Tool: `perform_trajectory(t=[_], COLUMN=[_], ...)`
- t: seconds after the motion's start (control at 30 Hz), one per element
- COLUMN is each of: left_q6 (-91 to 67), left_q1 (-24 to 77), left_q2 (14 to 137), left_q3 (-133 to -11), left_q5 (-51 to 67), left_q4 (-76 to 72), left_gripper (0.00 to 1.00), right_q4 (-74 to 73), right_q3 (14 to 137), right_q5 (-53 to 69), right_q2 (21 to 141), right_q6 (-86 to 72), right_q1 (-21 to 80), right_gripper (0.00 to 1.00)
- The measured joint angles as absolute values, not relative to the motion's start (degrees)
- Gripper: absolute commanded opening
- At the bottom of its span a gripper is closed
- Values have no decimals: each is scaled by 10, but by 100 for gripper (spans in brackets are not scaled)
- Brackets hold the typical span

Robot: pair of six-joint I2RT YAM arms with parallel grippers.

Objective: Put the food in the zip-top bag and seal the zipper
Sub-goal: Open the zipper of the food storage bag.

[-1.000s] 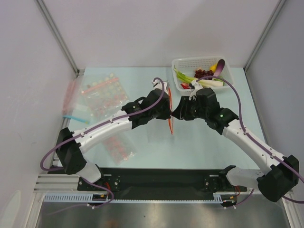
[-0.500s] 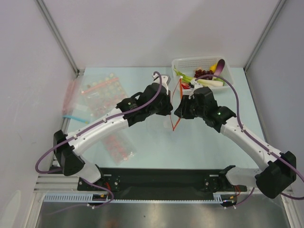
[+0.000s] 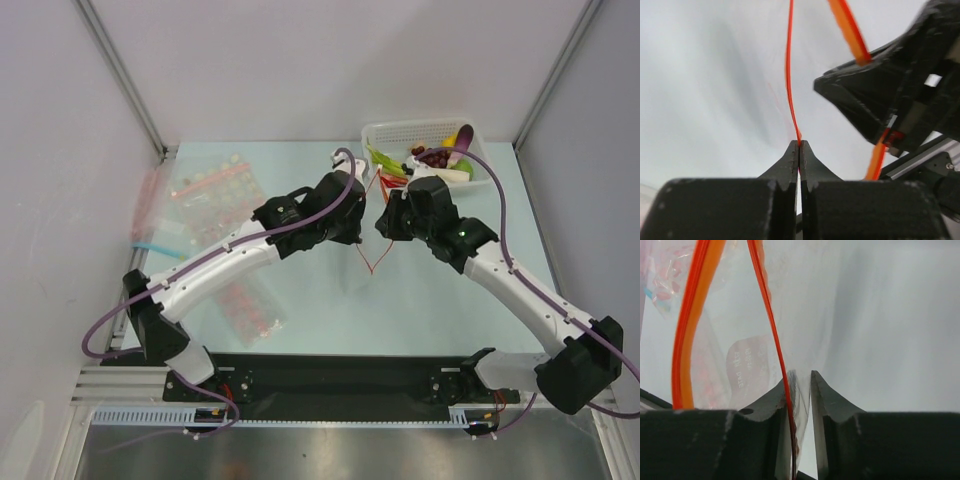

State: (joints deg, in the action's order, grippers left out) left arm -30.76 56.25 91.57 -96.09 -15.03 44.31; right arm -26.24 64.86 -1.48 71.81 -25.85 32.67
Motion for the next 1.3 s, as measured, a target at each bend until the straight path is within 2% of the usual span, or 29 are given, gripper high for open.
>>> perform_trajectory(t=[0.07, 0.1, 0.23, 0.6, 0.9, 1.03, 1.13, 1.17, 1.23, 1.3], left_q6=[-307, -305, -297, -269, -269, -270, -272, -272, -273, -270], left_q1=[562, 562, 562, 562, 562, 562, 562, 562, 562, 562], left_q2=[923, 926, 941, 978, 1001, 1007, 1011, 1013, 1019, 1027], left_q3=[-968, -972, -992, -1039, -1056, -1066, -1067, -1067, -1075, -1089], left_q5=[-161, -165, -179, -178, -174, -176, -177, -178, -179, -184], left_q4=[459, 466, 491, 513, 512, 512, 512, 512, 517, 527], left_gripper=[0, 0, 1, 35, 49, 47, 27, 13, 2, 0], right_q4=[-262, -263, -263, -257, -251, -247, -247, -247, -247, -249], right_q3=[649, 649, 649, 645, 645, 643, 640, 639, 637, 636], right_q5=[-26, -29, -36, -16, 10, 17, 20, 20, 20, 20], right_q2=[710, 707, 700, 682, 674, 669, 665, 665, 663, 662], right_q6=[-256, -254, -252, -243, -241, -242, -242, -243, -244, -246], right_q1=[327, 326, 326, 326, 325, 325, 325, 325, 324, 320], right_gripper=[3, 0, 0, 0, 0, 0, 0, 0, 5, 14])
